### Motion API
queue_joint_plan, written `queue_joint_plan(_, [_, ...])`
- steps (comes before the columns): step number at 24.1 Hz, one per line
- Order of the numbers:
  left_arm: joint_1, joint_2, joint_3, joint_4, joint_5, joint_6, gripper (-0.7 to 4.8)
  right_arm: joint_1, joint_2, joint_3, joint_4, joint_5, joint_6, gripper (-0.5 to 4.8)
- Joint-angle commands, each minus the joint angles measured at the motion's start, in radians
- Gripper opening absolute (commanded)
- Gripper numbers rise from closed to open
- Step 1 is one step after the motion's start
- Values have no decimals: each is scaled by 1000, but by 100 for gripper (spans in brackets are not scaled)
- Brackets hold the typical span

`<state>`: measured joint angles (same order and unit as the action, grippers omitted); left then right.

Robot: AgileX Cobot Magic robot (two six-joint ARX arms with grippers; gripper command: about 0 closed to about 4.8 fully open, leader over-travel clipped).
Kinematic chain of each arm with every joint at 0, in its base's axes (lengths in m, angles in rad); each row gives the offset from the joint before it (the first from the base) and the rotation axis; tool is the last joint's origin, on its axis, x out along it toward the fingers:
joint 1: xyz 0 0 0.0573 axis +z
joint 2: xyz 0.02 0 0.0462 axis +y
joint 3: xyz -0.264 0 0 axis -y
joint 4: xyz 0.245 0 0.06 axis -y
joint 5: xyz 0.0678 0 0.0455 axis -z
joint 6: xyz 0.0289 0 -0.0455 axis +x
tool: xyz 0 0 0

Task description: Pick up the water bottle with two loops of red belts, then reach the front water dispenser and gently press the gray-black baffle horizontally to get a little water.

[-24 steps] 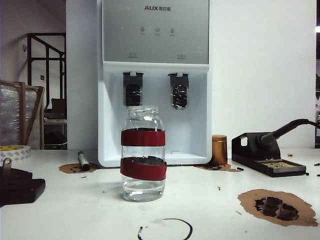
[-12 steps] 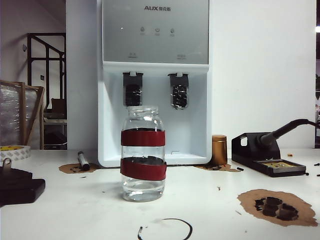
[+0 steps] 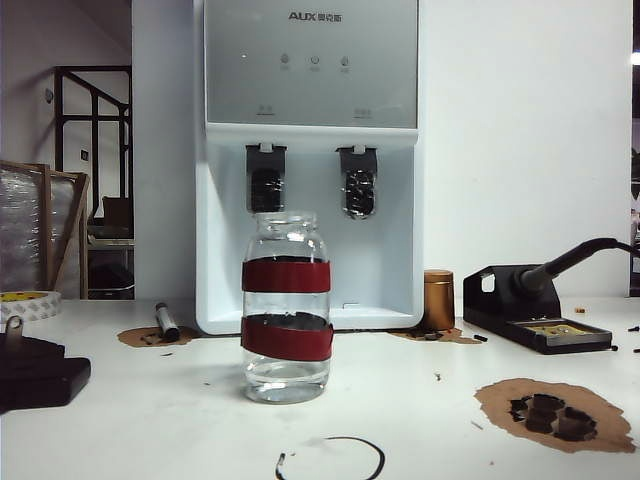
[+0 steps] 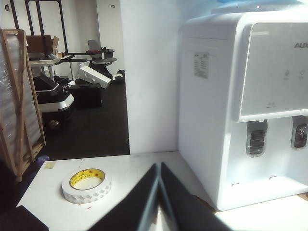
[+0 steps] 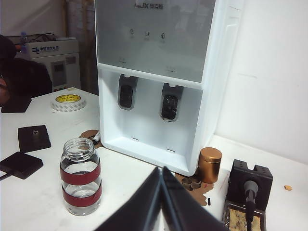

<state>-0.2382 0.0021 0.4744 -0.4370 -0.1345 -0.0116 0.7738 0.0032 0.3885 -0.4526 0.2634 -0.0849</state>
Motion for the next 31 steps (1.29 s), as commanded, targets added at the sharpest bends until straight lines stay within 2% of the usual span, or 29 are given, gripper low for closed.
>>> queue_joint_plan(1, [0,0,2,11,3,-5,-4,-1,0,-6,12,-1,1,-1])
queue_joint_plan(9, [0,0,2,11,3,-5,-4,-1,0,-21,-73,-1,2,-1])
queue_joint_plan(31, [0,0,2,11,3,-5,-4,-1,0,-21,-89,-1,2,-1])
